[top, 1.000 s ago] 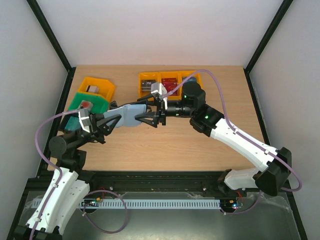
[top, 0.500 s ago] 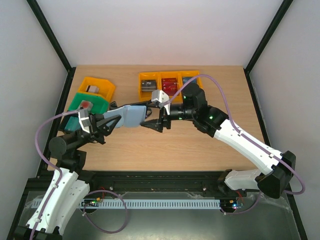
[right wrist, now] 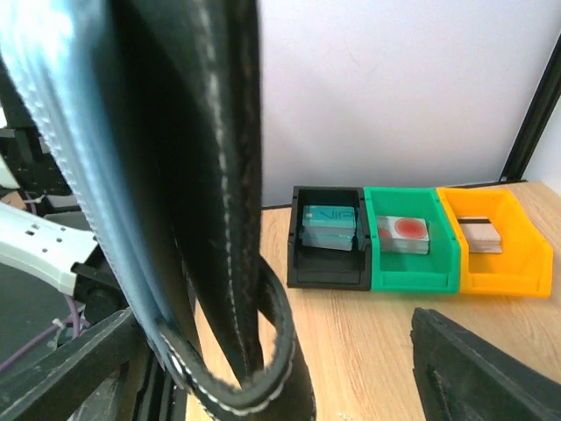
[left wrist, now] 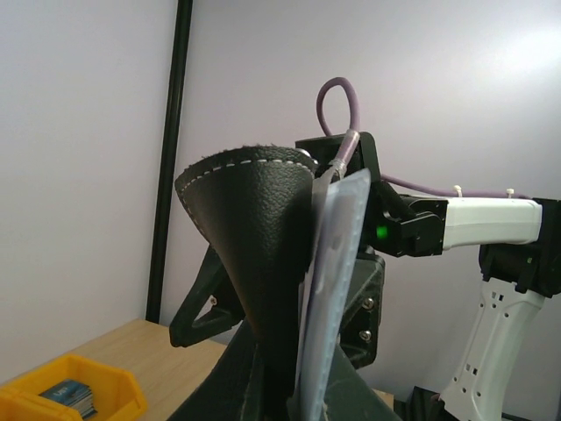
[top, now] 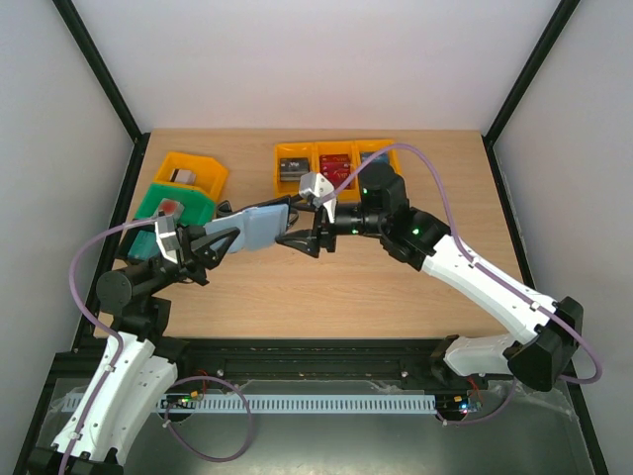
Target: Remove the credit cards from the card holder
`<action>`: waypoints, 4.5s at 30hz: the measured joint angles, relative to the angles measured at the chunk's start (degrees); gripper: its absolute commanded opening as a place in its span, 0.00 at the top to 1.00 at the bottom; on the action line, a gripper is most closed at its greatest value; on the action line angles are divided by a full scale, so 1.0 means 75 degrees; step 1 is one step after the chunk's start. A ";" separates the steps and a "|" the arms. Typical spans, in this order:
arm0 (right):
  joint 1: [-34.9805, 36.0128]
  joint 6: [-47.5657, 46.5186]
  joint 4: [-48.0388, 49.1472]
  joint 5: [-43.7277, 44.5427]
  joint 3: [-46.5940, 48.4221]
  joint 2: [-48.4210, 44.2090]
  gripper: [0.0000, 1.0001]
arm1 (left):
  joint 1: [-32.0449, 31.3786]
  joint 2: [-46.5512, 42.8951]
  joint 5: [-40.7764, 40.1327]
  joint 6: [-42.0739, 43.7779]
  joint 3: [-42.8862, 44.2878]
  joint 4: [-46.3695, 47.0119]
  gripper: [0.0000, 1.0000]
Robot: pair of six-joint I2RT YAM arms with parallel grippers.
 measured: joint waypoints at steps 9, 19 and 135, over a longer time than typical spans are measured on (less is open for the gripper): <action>0.0000 0.0647 0.0729 0.0154 0.0172 0.0347 0.23 | 0.0000 0.0000 0.0003 0.0000 -0.0003 0.0000 0.98; 0.0149 0.0863 0.1145 -0.0417 0.0425 0.0688 0.13 | 0.0000 0.0003 0.0003 0.0000 -0.0137 0.0012 0.98; 0.1064 0.0804 0.0041 0.1020 0.1734 0.1743 0.98 | 0.0460 -0.0157 -0.0618 0.0766 -0.0446 -0.0621 0.22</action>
